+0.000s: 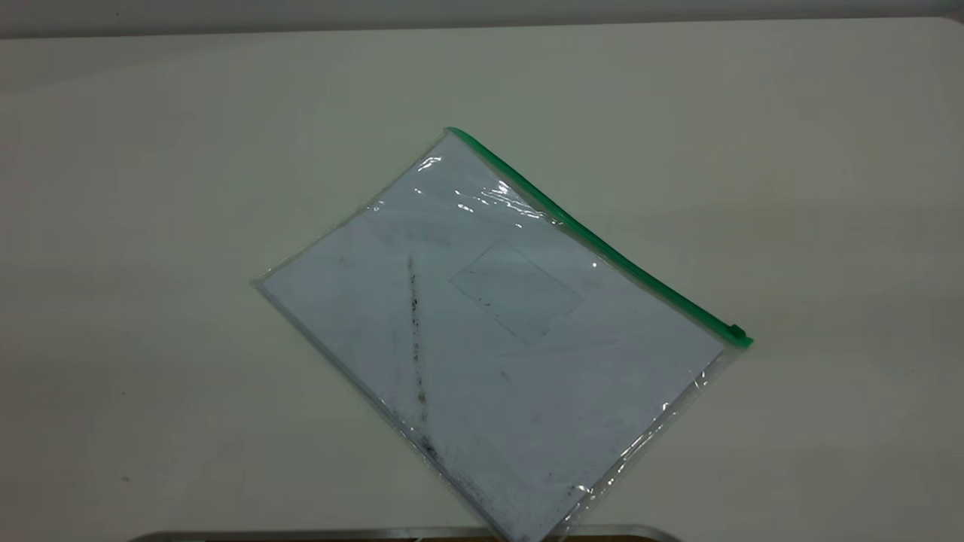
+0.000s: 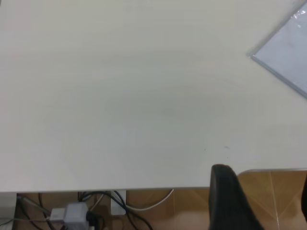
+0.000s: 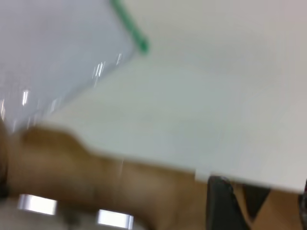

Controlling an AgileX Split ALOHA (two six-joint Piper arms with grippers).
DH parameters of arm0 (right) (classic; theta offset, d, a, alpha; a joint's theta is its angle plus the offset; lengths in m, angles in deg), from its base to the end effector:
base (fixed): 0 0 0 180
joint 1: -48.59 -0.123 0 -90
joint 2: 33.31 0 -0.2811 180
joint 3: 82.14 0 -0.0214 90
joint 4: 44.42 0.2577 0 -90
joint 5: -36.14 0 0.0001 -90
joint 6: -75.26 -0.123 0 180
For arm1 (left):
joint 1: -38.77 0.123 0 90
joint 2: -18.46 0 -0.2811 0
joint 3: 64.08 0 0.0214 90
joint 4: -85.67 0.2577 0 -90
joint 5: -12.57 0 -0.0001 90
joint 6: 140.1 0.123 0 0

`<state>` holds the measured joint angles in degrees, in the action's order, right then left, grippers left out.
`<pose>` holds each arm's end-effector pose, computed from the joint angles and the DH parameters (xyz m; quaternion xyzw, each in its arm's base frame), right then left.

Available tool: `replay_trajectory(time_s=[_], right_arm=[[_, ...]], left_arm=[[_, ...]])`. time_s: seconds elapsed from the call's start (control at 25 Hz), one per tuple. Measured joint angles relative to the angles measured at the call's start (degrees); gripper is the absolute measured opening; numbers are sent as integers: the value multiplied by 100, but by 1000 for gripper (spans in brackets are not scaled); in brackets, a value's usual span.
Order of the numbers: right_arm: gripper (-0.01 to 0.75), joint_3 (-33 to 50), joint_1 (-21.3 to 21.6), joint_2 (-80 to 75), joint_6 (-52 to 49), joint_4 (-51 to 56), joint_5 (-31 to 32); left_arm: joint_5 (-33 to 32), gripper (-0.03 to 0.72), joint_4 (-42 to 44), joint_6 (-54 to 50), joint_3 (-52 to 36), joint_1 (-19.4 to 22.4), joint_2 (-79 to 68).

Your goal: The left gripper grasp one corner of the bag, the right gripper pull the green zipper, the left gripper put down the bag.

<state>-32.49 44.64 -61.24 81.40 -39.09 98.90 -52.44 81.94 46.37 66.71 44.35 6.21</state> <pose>0.0761 0.0154 0.2367 -0.0767 0.9366 0.0396 0.3397 0.0407 -0.0033 0.2516 0.0079 0.8924 0.0149 0.4510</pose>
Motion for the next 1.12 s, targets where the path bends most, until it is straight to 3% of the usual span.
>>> replay_trajectory(time_s=[0.28,1.12], right_arm=[[425,-17,149,2076,0,13,199],[425,-19,149,2093,0,30,250]], left_arm=[[0,426,0,0,0,0,13],[-47,426,0,-22,-2,0,541]])
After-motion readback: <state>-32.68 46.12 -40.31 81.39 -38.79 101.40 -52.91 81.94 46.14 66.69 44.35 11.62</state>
